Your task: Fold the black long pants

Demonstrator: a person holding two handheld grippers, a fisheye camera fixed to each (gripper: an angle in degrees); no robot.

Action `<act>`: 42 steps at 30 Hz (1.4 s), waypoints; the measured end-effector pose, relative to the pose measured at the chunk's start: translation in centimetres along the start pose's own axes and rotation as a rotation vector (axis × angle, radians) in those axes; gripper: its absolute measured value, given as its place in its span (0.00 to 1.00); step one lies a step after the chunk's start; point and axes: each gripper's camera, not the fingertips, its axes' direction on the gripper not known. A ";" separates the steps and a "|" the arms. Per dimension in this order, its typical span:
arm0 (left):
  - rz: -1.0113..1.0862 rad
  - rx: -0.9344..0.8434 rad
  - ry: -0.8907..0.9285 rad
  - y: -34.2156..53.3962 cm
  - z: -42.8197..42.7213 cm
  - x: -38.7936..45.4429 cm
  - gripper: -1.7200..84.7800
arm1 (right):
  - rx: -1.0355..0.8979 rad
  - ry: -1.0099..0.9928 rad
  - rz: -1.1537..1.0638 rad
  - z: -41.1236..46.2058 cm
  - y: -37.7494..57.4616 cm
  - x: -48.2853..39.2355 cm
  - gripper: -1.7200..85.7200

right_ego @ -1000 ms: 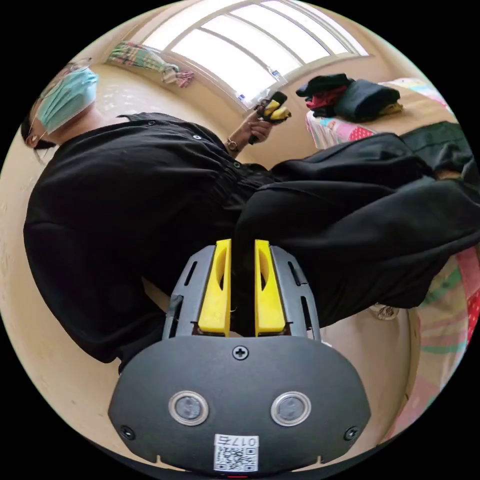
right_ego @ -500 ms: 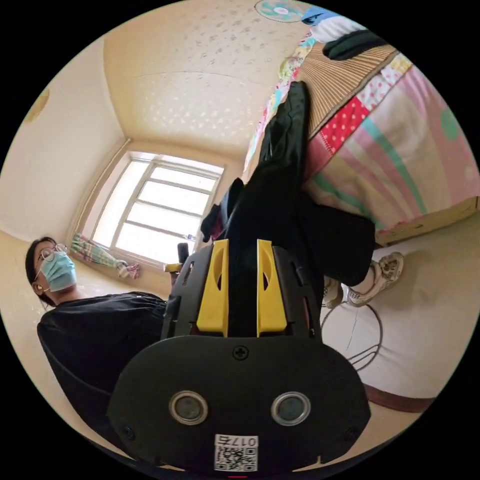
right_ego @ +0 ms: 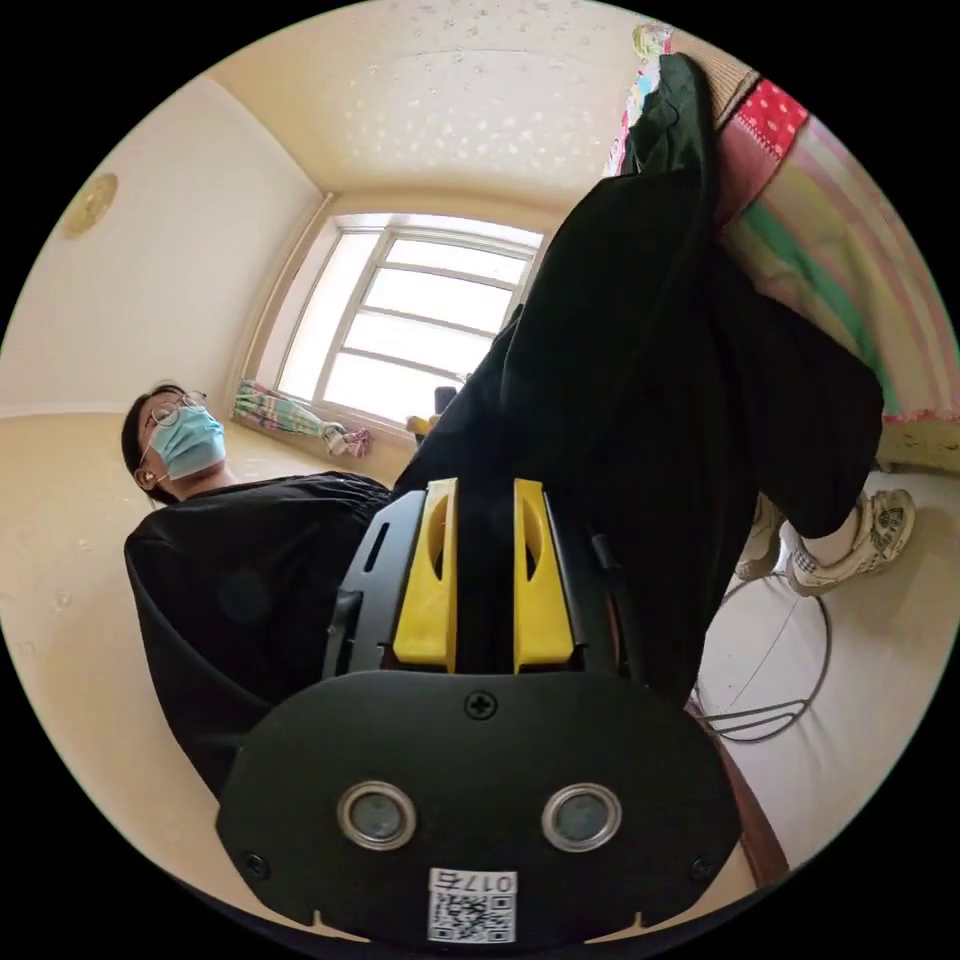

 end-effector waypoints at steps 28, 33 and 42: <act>-0.023 -0.045 -0.148 -1.1 4.8 -0.3 0.14 | 0.014 0.249 -0.359 -1.7 3.9 -16.5 0.05; 0.052 -0.020 -0.149 -5.3 6.7 1.3 0.18 | -0.206 0.323 -0.509 6.6 0.0 -20.7 0.06; -0.119 0.006 -0.091 -7.7 8.2 -4.0 0.21 | -0.463 0.101 -0.369 25.0 -2.0 -11.0 0.15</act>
